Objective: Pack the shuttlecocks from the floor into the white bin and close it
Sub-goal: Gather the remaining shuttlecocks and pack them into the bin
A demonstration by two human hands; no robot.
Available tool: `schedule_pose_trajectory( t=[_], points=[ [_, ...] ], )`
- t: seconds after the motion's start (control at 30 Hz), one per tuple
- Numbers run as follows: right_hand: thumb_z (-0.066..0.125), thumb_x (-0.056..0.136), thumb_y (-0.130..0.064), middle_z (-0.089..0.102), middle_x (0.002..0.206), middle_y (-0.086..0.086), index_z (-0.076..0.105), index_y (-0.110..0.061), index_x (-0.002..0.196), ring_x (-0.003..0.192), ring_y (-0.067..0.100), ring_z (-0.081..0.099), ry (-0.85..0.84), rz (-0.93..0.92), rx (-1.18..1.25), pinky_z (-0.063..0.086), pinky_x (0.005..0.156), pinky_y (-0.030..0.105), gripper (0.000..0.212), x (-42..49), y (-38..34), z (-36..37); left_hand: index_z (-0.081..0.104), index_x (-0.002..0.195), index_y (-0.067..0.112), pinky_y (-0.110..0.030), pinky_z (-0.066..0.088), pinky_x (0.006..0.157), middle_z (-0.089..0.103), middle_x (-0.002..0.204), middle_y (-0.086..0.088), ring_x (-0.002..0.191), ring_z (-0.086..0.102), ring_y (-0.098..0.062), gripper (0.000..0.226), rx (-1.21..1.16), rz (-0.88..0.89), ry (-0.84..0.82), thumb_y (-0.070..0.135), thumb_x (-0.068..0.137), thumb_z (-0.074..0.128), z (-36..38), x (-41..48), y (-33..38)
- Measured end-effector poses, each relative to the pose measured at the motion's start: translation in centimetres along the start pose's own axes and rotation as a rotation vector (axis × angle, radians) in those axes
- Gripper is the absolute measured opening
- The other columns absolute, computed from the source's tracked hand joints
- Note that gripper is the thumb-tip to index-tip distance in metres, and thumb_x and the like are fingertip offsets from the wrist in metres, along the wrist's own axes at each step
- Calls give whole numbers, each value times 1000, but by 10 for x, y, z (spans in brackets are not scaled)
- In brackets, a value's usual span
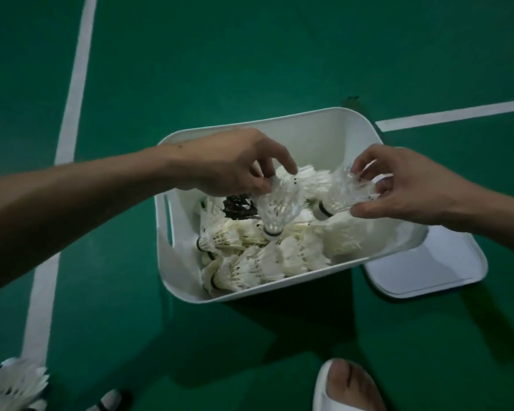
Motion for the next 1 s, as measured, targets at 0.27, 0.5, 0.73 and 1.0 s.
schedule_pose_trajectory(
  t=[0.27, 0.5, 0.73, 1.0],
  points=[
    [82, 69, -31, 52, 106, -9, 48, -61, 112, 94, 12, 58, -268, -41, -49, 51, 87, 35, 63, -4, 4, 24, 45, 98, 46, -27, 54, 78, 62, 97, 10, 93, 64, -9, 40, -146, -11, -14, 10, 90, 60, 11, 13, -11],
    [86, 59, -46, 58, 104, -15, 51, -43, 109, 92, 6, 58, -292, -36, -215, 48, 74, 23, 62, 1, -3, 43, 55, 85, 33, -29, 53, 78, 62, 97, 12, 95, 63, -8, 19, -50, -8, 18, 15, 90, 61, 6, 11, -19],
    [86, 61, -42, 57, 96, -12, 58, -37, 109, 89, 13, 61, -269, 40, -152, 51, 80, 32, 56, 1, 3, 45, 60, 90, 30, -14, 44, 71, 62, 100, 16, 97, 60, 1, 11, -94, -42, 36, 19, 90, 61, 10, 6, -27],
    [85, 63, -45, 61, 115, -9, 51, -27, 130, 93, 10, 65, -366, 122, -221, 54, 77, 26, 78, -4, 9, 61, 63, 93, 27, -12, 44, 67, 65, 98, 15, 94, 62, 2, 7, -154, -53, 77, 21, 89, 63, 3, 3, -28]
  ],
)
Point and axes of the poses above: each hand's wrist, its own x-axis towards the middle knuckle, its own z-axis out of the palm, y = z × x, the point moved 8 cm from there along x, towards the middle knuckle
